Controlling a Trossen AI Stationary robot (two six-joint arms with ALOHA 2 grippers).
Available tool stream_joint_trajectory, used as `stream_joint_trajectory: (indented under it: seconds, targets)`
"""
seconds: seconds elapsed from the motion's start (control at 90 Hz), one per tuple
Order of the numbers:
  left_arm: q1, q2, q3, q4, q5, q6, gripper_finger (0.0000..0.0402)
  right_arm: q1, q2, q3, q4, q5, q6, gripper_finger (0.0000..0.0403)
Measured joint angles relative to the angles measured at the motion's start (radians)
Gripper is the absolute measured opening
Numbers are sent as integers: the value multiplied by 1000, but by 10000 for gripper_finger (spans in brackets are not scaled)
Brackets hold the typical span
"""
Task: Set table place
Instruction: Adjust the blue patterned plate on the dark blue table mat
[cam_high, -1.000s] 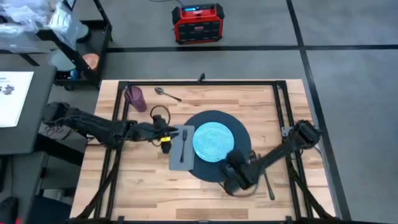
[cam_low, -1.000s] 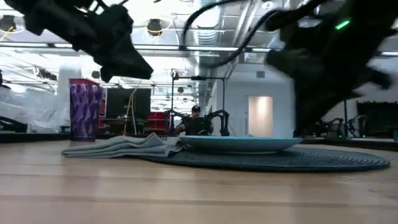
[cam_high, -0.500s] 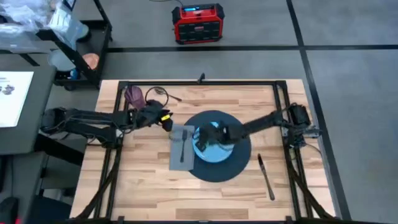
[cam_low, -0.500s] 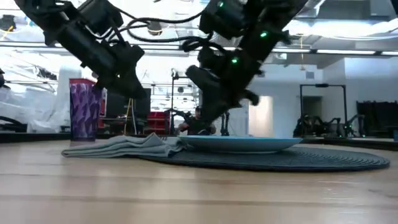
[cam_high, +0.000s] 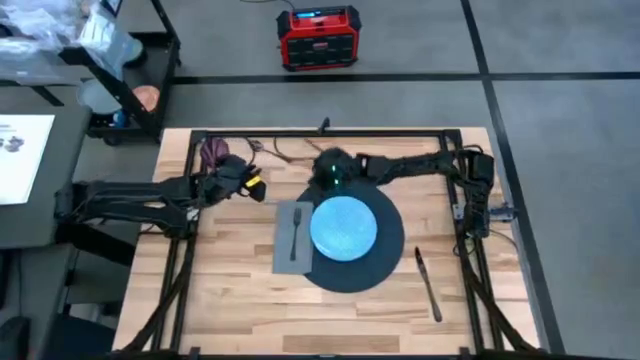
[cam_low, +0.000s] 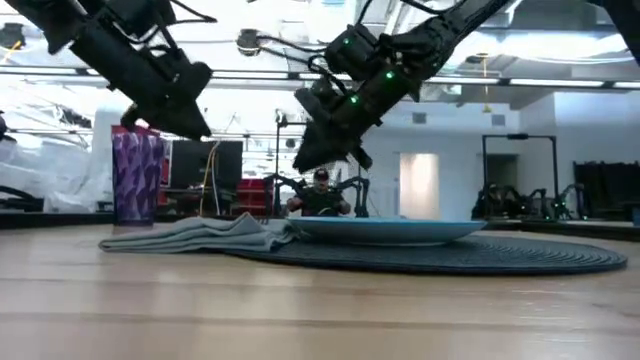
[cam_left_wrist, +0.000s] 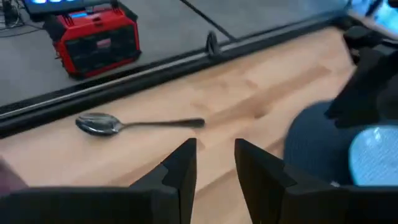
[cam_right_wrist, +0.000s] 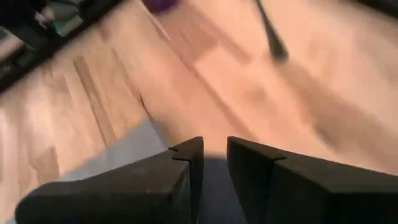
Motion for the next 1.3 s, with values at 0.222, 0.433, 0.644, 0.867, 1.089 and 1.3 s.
stream_joint_trajectory:
  seconds: [0.222,0.433,0.644,0.867,1.089,1.3]
  targets:
    - [0,-41,0,-42,-116,6,93,-73,1,121,-87,-31,-132,61]
    - [21,-38,0,-45,-134,6,93,-119,9,138,-129,-65,-128,61]
    - [64,24,-10,-36,-19,11,93,-99,40,138,-246,-82,-92,61]
    - [150,192,7,173,153,42,93,-35,43,131,-338,-54,-87,61]
    - [281,360,143,136,346,-39,93,83,43,127,-494,142,-69,61]
    - [355,514,356,-16,547,-14,93,166,43,127,-576,286,26,61]
